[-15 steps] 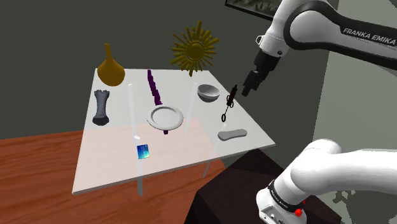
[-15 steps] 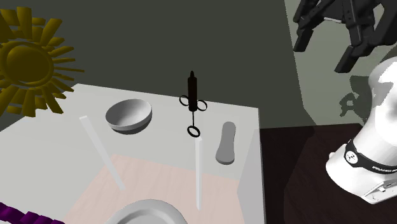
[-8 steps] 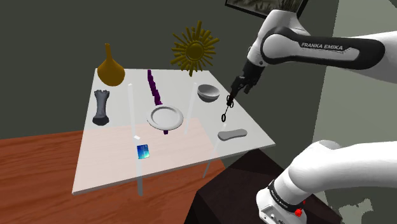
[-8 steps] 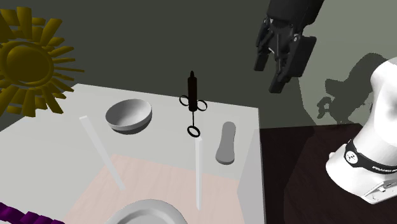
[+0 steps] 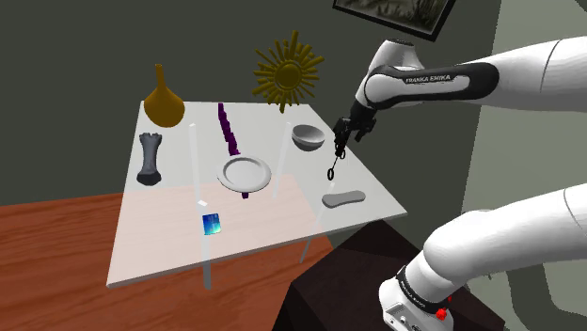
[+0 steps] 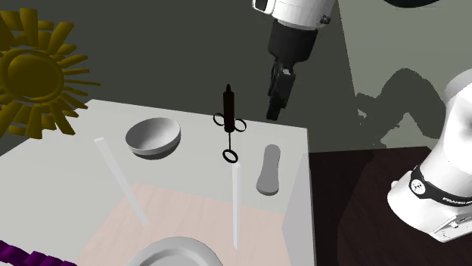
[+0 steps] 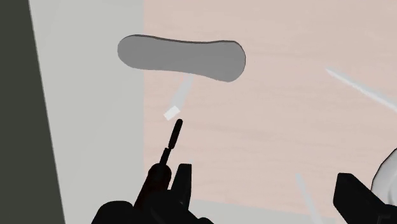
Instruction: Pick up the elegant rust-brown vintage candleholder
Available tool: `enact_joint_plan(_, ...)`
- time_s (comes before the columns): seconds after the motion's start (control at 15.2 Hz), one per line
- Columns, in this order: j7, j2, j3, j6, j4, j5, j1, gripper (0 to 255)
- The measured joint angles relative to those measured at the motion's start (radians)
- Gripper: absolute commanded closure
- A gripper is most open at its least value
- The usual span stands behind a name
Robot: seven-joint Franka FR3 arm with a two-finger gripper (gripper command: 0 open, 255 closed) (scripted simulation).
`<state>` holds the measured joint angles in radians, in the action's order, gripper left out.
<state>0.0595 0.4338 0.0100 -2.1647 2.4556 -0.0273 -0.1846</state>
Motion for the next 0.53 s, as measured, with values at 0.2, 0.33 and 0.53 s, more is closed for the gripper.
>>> enact_joint_plan(0.2, 0.042, -0.089, 0.013, -0.09, -0.014, -0.015, -0.033, 0)
enact_joint_plan(0.33, 0.067, -0.149, 0.026, -0.146, -0.028, -0.026, -0.056, 0)
enact_joint_plan(0.53, 0.111, -0.233, 0.041, -0.226, -0.047, -0.04, -0.086, 0)
